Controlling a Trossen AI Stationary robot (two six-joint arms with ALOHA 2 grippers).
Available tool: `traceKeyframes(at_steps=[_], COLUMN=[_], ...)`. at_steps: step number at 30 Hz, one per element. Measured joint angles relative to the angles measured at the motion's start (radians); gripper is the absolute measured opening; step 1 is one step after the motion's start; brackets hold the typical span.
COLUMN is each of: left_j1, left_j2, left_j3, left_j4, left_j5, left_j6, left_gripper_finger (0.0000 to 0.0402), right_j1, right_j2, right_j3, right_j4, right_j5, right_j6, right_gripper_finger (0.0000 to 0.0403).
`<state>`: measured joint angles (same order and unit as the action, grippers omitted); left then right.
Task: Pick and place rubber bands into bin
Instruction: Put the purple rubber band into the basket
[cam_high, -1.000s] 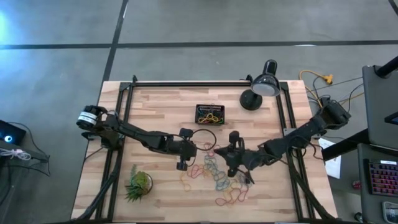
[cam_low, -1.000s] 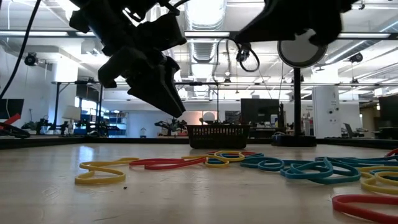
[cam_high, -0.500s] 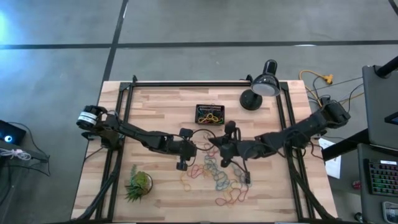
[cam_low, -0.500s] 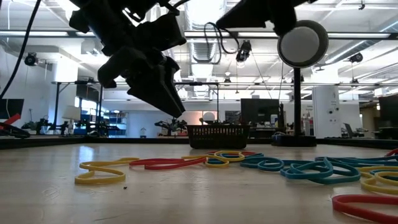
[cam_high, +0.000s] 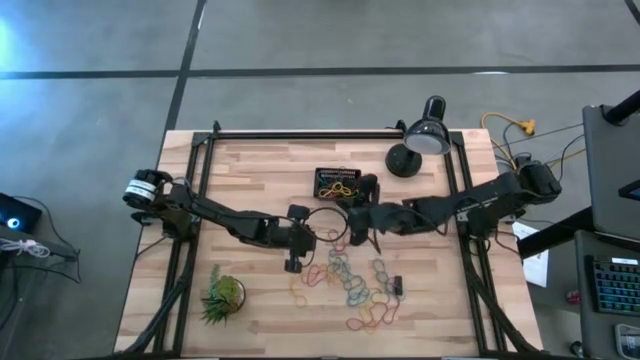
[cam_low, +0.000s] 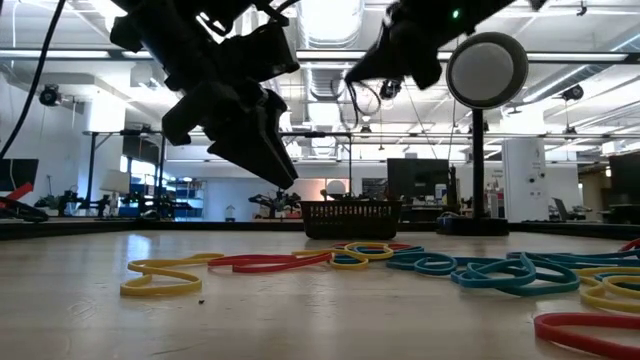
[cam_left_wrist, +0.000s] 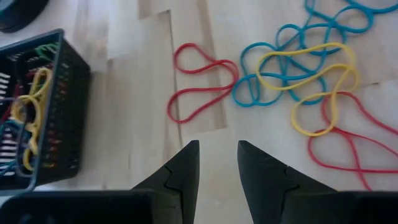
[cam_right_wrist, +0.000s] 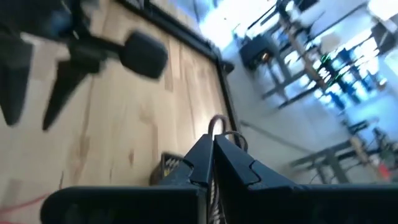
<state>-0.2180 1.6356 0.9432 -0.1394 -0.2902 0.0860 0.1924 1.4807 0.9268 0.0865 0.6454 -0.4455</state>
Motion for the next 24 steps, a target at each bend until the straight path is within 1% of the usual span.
traceKeyframes(at_steps=[4, 14, 17, 21, 24], left_j1=[0.000, 0.000, 0.000, -0.001, -0.001], left_j2=[0.000, 0.000, -0.013, -0.064, -0.113], left_j3=[0.000, 0.000, 0.000, -0.004, -0.029], left_j4=[0.000, -0.014, -0.091, -0.233, -0.267], left_j5=[-0.003, -0.003, -0.012, -0.092, -0.113], left_j6=[0.001, 0.005, -0.001, -0.082, -0.129], left_gripper_finger=[0.0094, 0.0094, 0.0094, 0.0094, 0.0094], right_j1=[-0.071, -0.259, -0.306, -0.350, -0.369], right_j2=[0.008, 0.050, 0.071, 0.100, 0.108], right_j3=[-0.002, -0.004, -0.005, -0.005, -0.009], right_j4=[-0.034, -0.033, -0.044, -0.077, -0.092], right_j5=[-0.061, -0.195, -0.237, -0.262, -0.266], right_j6=[0.042, 0.086, 0.117, 0.153, 0.158], right_gripper_finger=[0.0009, 0.0009, 0.0009, 0.0008, 0.0008])
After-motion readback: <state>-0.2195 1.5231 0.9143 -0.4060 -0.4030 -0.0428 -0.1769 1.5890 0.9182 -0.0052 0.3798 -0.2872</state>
